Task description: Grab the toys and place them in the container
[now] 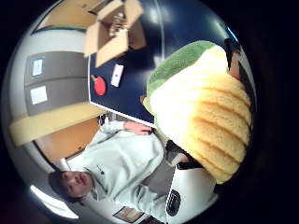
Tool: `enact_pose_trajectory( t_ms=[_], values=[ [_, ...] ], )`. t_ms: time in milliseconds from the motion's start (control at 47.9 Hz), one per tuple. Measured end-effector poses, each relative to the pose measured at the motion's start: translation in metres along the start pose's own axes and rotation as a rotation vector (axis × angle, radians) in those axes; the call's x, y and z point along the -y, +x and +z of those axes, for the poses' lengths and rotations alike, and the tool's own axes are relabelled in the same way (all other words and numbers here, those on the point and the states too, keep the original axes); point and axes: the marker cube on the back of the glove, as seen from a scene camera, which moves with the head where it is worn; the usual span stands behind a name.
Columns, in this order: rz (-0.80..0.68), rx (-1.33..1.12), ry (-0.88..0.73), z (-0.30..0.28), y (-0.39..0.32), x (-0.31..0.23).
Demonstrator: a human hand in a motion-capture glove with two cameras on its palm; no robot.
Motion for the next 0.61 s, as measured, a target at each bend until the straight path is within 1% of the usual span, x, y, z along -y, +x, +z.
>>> enact_pose_trajectory(
  t_ms=[104, 272, 397, 480, 501, 564, 606],
  values=[
    [-0.065, 0.014, 0.072, -0.020, -0.042, 0.031],
    [-0.158, 0.124, 0.158, -0.046, -0.102, 0.100],
    [-0.272, 0.177, 0.207, -0.057, -0.116, 0.155],
    [-0.201, 0.184, 0.243, -0.057, -0.150, 0.192],
    [-0.199, 0.176, 0.251, -0.056, -0.156, 0.201],
    [-0.274, 0.121, 0.270, -0.049, -0.159, 0.224],
    [-0.224, 0.136, 0.275, -0.045, -0.167, 0.240]
  ],
)
